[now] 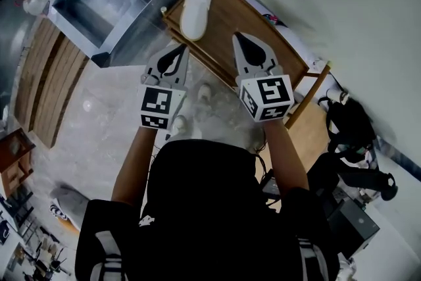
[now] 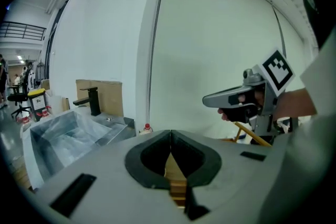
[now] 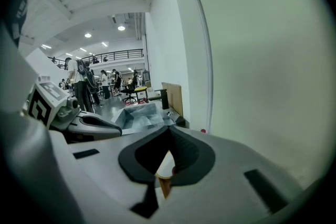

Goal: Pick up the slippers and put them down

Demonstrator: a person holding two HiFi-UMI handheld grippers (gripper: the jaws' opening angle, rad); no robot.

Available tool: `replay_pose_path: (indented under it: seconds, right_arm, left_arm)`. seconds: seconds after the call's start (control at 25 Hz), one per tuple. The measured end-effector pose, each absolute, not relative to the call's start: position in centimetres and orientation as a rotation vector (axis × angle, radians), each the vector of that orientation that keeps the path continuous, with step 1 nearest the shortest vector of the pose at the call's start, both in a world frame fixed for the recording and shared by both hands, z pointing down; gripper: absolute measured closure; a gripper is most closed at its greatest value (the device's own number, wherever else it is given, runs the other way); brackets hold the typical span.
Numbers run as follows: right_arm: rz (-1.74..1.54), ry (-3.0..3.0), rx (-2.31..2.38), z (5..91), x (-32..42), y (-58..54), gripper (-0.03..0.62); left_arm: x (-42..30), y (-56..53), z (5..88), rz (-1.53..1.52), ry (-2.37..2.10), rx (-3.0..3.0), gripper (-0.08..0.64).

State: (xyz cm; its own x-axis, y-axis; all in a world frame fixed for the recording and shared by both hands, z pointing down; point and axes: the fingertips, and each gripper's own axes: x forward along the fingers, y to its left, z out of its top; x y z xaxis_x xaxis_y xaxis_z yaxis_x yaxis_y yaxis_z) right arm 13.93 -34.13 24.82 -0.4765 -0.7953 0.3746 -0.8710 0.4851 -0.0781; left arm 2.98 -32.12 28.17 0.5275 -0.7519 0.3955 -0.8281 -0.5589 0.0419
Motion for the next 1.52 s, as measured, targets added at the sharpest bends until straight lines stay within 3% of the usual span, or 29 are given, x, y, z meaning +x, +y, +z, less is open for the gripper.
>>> replay_pose_path:
  seconds: [1.28,1.52]
  right_arm:
    - [0.672,-2.334,1.221,41.0,15.2,-38.8,0.594]
    - [0.69,-2.316,1.197,42.7,15.2,-39.0,0.594]
  left_arm:
    - [5.2,-39.3,44.6,0.74,-1.219,2.3,0.552]
    - [5.3,-40.3,47.4,0.777,-1.18,2.253,0.464]
